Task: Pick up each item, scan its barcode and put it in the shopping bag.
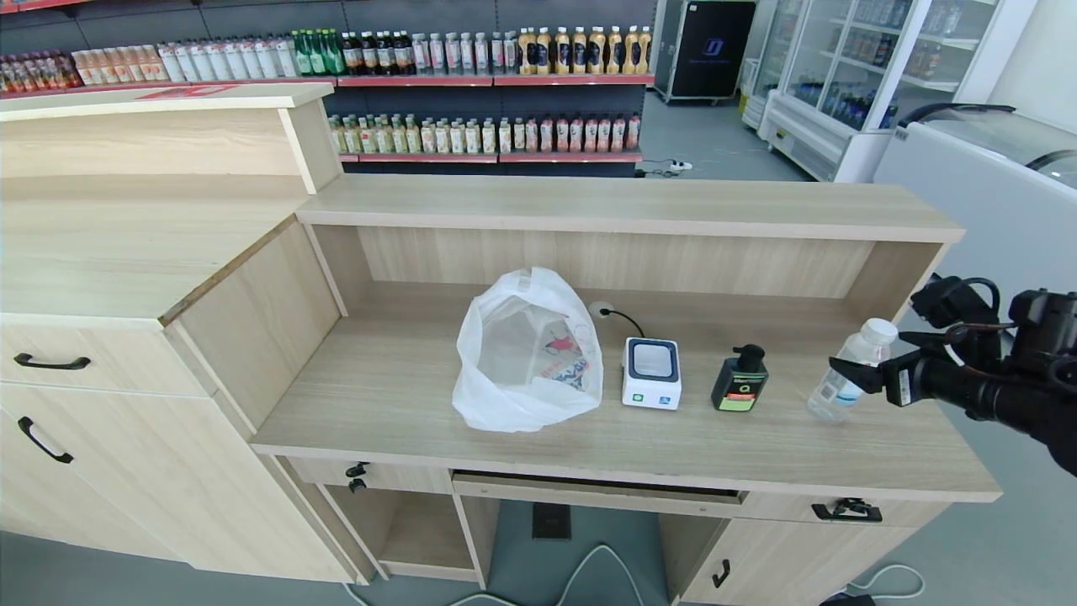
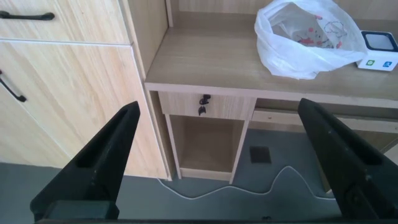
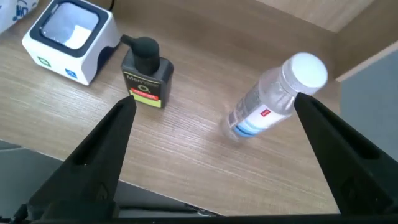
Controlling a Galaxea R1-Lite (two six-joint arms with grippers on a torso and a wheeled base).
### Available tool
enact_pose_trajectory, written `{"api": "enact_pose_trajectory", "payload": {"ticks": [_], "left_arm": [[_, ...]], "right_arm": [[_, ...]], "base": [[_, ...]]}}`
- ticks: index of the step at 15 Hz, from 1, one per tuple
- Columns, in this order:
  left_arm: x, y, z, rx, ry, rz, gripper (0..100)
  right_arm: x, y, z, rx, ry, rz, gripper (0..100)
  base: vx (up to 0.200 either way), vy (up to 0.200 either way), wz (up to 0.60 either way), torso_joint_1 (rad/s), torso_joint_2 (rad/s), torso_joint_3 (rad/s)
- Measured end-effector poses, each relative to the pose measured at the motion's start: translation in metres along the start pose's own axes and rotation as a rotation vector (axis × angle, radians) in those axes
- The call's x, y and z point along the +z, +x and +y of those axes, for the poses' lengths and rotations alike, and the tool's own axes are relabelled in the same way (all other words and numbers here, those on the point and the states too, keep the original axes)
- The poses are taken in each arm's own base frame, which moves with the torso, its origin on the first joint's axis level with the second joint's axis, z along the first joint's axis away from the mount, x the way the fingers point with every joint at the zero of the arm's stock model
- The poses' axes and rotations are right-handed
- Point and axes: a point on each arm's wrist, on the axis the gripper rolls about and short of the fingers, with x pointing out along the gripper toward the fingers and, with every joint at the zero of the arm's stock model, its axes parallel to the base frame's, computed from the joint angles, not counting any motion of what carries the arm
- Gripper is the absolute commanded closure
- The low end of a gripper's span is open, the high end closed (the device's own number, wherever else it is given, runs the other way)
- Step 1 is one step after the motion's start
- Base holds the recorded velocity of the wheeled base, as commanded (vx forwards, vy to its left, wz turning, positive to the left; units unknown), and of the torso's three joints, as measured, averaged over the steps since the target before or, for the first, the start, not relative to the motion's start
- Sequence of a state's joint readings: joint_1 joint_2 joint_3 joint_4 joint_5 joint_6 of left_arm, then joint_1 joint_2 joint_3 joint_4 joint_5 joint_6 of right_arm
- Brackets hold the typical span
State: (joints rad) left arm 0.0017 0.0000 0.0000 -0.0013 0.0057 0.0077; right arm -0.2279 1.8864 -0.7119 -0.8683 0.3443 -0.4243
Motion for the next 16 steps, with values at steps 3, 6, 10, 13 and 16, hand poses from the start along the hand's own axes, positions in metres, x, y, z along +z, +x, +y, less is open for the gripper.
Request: {"api": "enact_pose_trajectory", "payload": {"ticks": [3,6,10,13,16], "left_arm": [[0.0,0.0,0.0,-0.001,0.0,0.0,0],[0.0,0.0,0.0,-0.001,0.0,0.0,0],[0.0,0.0,0.0,0.0,0.0,0.0,0],[0.0,0.0,0.0,0.0,0.0,0.0,0],[0.0,0.0,0.0,0.0,0.0,0.0,0]], "right_arm": [[-0.016,0.028,-0.003,0.081,-0.044,0.001,0],[-0.026,0.05,-0.001,0.156,-0.047,-0.013,0],[-0.034,0.076,-0.003,0.265,-0.132,-0.083,0],[-0.044,0.09,-0.003,0.307,-0.181,-0.105,0],[-0.052,0.104,-0.005,0.309,-0.189,-0.104,0]], "base": [[0.0,0.0,0.0,0.0,0.0,0.0],[0.0,0.0,0.0,0.0,0.0,0.0],[0.0,0.0,0.0,0.0,0.0,0.0],[0.0,0.0,0.0,0.0,0.0,0.0],[0.0,0.0,0.0,0.0,0.0,0.0]]}}
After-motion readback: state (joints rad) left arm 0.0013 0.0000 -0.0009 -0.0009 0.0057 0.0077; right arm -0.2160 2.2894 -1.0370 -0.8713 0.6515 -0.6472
